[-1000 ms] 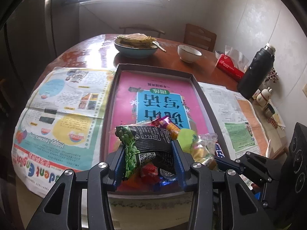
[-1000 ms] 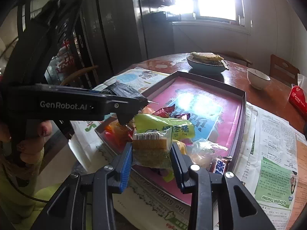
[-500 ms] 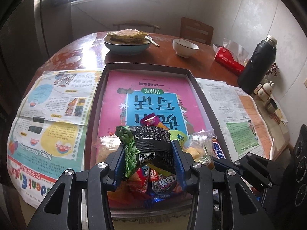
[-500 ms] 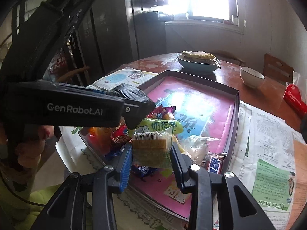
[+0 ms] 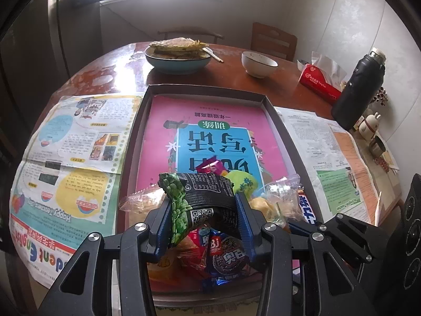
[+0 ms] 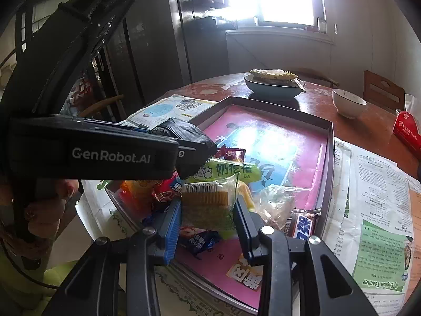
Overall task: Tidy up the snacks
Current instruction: 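Lower both tools into the tray and open them to release the snacks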
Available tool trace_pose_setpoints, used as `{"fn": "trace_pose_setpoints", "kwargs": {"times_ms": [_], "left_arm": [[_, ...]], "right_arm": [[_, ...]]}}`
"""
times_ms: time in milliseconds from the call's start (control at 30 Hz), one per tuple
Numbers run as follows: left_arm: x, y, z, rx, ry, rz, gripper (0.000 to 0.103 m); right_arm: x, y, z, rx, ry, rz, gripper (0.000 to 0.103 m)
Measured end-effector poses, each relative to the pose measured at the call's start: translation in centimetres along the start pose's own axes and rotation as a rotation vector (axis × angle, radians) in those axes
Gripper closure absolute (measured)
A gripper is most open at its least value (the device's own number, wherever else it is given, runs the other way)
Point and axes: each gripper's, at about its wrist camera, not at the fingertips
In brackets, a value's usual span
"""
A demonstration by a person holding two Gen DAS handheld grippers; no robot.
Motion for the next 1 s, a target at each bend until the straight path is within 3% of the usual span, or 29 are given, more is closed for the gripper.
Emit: {"fn": "trace_pose_setpoints", "kwargs": {"times_ms": [1000], "left_arm": [[0.82,-0.05,-0.53,0.021,0.004,0.012,0.057]], "right_arm": [[0.41,0.46,-0.16,0.002,-0.011,-0.007,0.063]]}}
Point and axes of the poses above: each gripper's, at about its wrist camera, not at the fingertips, and x roughly the way its jaws point, z to its left, y to its underside, and after that the axes turned 7 degrees about -z, right-handed
